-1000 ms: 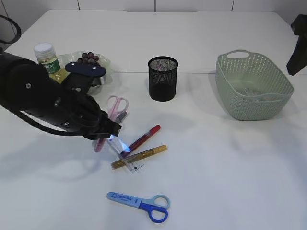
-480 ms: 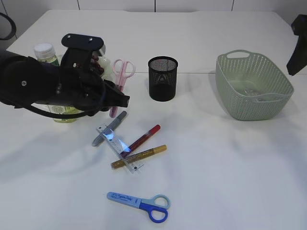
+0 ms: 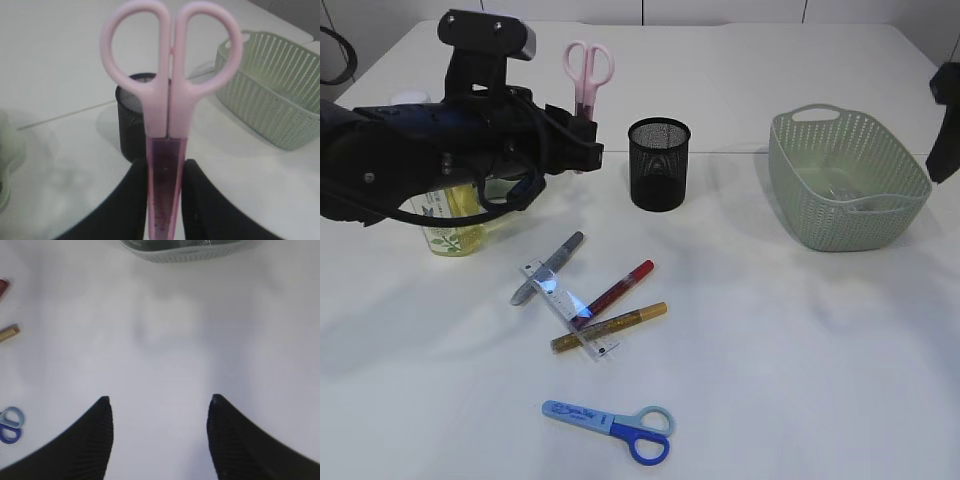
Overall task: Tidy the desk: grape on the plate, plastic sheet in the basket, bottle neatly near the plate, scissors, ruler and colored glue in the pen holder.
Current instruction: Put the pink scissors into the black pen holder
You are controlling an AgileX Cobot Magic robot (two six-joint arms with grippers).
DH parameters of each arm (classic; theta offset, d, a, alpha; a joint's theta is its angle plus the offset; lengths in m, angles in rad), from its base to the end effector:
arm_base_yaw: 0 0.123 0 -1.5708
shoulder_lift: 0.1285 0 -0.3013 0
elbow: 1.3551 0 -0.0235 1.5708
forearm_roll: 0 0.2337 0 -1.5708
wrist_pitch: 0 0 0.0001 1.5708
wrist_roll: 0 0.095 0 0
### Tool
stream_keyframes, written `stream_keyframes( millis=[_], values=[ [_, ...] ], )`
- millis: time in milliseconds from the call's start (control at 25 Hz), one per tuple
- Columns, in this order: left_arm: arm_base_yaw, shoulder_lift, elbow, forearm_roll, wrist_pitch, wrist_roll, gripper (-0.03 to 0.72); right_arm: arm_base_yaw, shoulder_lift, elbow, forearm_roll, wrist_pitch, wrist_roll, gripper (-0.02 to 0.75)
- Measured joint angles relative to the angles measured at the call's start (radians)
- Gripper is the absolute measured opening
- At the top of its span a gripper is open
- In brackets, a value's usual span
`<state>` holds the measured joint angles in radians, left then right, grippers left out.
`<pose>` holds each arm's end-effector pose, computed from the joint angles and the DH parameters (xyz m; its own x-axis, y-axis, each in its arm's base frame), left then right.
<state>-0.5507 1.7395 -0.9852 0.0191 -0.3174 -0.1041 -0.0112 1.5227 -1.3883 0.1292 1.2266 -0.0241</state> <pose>0.3198 -0.1970 0.2523 -0.3363 0.1057 -0.9358 0.5010 0.8615 -0.0827 0.2866 0.0083 0.3456 -0.9557 0.0303 -0.2929 -0.0058 0.9926 0.1217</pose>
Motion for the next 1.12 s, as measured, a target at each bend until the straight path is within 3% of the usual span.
stream_keyframes(
  millis=[400, 1120],
  values=[
    [0.0, 0.015, -0.043, 0.038, -0.141, 0.0, 0.143, 0.0, 0.0, 0.095, -0.007, -0.118, 0.0, 0.472],
    [0.0, 0.368, -0.448, 0.069, -0.22, 0.0, 0.143, 0.0, 0.0, 0.125, -0.018, -0.167, 0.0, 0.472]
  ],
)
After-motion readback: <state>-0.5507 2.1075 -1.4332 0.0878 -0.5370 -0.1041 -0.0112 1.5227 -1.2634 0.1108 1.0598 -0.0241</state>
